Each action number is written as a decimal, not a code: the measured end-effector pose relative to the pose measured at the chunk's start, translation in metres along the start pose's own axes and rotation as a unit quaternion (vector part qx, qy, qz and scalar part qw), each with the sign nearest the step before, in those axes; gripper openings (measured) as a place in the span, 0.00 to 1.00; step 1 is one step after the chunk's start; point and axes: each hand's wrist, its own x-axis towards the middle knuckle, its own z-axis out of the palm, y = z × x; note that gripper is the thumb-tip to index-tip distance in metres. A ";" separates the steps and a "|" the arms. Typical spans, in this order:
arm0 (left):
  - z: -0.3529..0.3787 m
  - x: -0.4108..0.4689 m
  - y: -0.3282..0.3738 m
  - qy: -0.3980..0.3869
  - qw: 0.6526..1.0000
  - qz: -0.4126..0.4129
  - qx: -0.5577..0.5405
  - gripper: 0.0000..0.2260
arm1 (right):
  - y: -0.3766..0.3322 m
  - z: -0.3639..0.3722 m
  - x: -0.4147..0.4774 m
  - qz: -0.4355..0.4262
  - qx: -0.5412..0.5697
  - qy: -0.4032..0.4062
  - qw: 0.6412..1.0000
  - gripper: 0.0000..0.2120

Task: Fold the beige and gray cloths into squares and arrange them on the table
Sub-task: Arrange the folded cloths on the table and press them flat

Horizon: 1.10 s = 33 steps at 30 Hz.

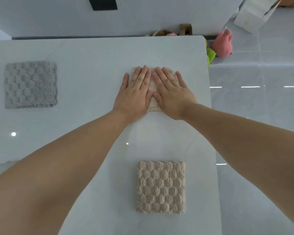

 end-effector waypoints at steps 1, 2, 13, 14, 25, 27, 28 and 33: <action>0.002 -0.001 -0.001 0.004 1.000 0.000 0.005 0.28 | 0.000 0.001 -0.001 0.010 0.001 0.003 1.000 0.32; 0.003 -0.002 -0.002 0.005 1.000 0.001 0.008 0.29 | 0.001 0.002 -0.002 0.019 0.000 0.004 1.000 0.32; -0.031 0.001 0.011 -0.122 0.989 -0.067 0.054 0.31 | 0.000 -0.026 0.000 0.055 -0.078 -0.098 0.991 0.36; -0.041 -0.002 0.012 -0.129 0.987 -0.075 0.064 0.31 | 0.000 -0.035 -0.002 0.053 -0.090 -0.107 0.989 0.35; -0.113 -0.193 -0.027 -0.124 0.963 -0.220 0.092 0.29 | -0.108 -0.063 -0.062 -0.008 -0.022 -0.087 0.996 0.30; -0.123 -0.219 -0.043 -0.104 0.957 -0.250 0.104 0.29 | -0.135 -0.064 -0.058 -0.025 -0.009 -0.077 0.997 0.29; -0.128 -0.229 -0.051 -0.096 0.955 -0.259 0.106 0.29 | -0.149 -0.065 -0.055 -0.031 -0.004 -0.073 0.997 0.29; -0.140 -0.243 -0.103 -0.073 0.958 -0.262 0.092 0.29 | -0.208 -0.070 -0.034 -0.034 0.016 -0.056 0.998 0.29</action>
